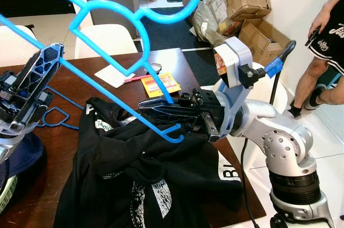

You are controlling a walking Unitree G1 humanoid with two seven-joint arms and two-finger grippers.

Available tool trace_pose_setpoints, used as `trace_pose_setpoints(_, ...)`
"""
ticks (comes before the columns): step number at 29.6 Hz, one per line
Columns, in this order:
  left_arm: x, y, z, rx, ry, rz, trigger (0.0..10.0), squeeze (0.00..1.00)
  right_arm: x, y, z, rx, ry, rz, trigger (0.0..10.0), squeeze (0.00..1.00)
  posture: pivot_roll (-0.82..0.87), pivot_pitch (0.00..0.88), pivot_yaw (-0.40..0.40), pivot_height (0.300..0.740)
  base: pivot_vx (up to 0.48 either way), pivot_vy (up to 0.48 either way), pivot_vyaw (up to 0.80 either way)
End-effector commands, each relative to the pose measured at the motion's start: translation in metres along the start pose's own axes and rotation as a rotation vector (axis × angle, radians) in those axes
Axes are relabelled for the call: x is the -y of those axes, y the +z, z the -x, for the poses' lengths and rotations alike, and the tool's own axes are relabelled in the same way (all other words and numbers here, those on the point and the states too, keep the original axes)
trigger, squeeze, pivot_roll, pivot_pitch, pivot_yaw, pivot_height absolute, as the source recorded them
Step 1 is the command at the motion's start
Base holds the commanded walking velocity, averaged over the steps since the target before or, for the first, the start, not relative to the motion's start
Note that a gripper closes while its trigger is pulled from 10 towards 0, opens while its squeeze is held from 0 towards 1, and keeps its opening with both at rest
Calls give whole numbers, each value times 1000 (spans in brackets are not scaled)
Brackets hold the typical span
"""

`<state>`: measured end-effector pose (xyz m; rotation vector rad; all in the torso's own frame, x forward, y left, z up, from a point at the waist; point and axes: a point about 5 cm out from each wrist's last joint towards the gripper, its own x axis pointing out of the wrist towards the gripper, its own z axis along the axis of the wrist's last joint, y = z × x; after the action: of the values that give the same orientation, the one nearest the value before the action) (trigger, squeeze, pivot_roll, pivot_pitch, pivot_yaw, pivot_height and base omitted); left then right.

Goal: Hang hanger

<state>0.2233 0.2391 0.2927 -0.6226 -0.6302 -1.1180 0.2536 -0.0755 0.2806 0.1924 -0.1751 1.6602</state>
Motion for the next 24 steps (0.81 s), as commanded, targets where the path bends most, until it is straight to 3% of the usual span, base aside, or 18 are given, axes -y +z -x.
trace_pose_setpoints(1,7,2,-2,-38,-39,-12,0,0,-5,-1,-4,-8,35,2,0,0,84,80,18,740,0,0,0)
trace_pose_setpoints(3,7,2,-2,-38,-39,-12,0,0,-5,-1,-4,-8,35,2,0,0,84,80,18,740,0,0,0)
trace_pose_setpoints(4,10,1,-2,-49,-58,-6,0,0,-2,-1,-6,5,22,0,10000,0,83,82,17,740,0,0,0)
trace_pose_setpoints(5,10,1,-2,-49,-58,-6,0,0,-2,-1,-6,5,22,0,10000,0,83,82,17,740,0,0,0)
trace_pose_setpoints(6,13,1,-2,-56,-71,0,0,0,0,-1,-8,27,7,-5,10000,537,83,82,17,740,0,0,0)
trace_pose_setpoints(7,13,1,-2,-56,-71,0,0,0,0,-1,-8,27,7,-5,10000,537,83,82,17,740,0,0,0)
trace_pose_setpoints(8,14,0,-3,-58,-79,4,0,0,2,-1,-10,55,5,-15,10000,1000,83,84,16,740,0,0,0)
trace_pose_setpoints(16,15,-3,-4,-57,-79,19,0,0,8,14,-17,267,-18,-40,10000,1000,81,86,15,740,0,0,0)
trace_pose_setpoints(17,15,-3,-3,-55,-76,18,0,0,9,15,-18,284,-23,-36,10000,545,82,87,15,740,0,0,0)
trace_pose_setpoints(18,15,-4,-3,-55,-74,18,0,0,11,17,-18,298,-40,-32,10000,0,84,87,14,740,0,0,0)
trace_pose_setpoints(24,15,-4,-3,-57,-72,19,0,0,19,21,-18,327,-104,-21,10000,0,84,87,14,740,0,0,0)
